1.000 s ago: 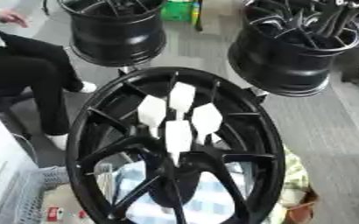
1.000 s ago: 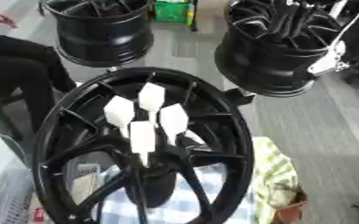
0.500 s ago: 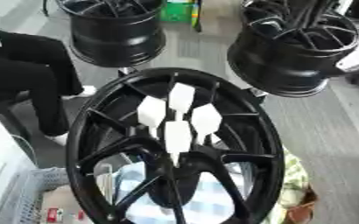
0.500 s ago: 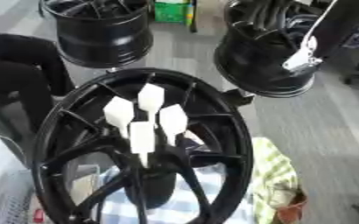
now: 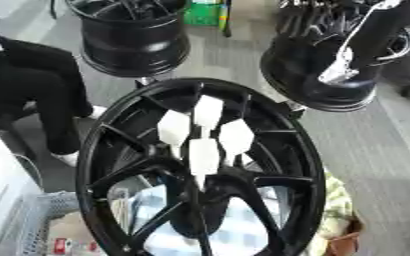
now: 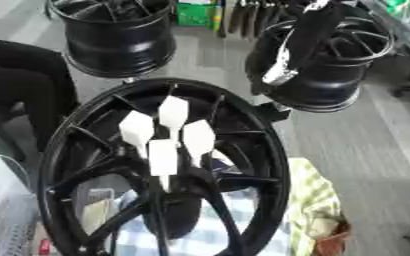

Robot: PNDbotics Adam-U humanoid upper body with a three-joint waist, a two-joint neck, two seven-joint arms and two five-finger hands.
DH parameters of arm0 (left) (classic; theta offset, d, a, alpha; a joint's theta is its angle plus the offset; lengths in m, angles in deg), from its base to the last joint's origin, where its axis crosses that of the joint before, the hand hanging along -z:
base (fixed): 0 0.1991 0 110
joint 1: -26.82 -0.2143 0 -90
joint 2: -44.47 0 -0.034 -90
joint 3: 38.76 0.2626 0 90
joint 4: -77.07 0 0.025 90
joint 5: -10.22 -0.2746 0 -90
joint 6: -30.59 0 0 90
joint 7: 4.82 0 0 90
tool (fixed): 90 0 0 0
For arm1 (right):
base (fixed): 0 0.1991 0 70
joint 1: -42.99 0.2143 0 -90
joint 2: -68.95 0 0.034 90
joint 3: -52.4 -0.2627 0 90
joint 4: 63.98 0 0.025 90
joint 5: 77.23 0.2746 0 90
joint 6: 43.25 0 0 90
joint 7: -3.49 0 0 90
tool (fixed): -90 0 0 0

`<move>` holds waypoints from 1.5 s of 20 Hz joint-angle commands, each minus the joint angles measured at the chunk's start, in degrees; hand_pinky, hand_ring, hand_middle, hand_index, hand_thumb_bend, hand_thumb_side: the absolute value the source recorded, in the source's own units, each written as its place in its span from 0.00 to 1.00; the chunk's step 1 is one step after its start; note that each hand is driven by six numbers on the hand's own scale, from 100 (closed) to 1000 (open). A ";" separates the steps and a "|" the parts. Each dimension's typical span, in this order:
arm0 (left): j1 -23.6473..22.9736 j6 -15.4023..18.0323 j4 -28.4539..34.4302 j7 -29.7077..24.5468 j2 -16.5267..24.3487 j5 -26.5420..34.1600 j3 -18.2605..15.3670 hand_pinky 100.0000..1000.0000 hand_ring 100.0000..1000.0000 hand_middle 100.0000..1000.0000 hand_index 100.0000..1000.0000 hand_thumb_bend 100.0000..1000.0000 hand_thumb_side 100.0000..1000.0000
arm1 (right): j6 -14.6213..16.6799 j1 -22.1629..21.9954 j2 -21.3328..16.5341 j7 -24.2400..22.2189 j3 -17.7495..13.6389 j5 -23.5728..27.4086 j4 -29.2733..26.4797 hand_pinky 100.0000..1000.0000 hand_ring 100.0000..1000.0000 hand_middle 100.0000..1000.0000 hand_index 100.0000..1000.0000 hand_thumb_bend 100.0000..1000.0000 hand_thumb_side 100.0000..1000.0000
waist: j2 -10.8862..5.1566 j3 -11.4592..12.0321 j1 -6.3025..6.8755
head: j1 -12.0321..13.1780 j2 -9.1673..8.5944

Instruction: Pull the pin out of the wheel hub.

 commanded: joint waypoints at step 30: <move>0.31 -1.08 0.62 -0.40 0.18 0.28 0.07 0.75 0.72 0.61 0.79 0.00 0.49 | -11.62 0.39 5.07 -0.53 5.23 5.77 -2.67 0.77 0.68 0.60 0.70 0.47 0.00 | -0.61 0.37 0.33 | -0.12 1.80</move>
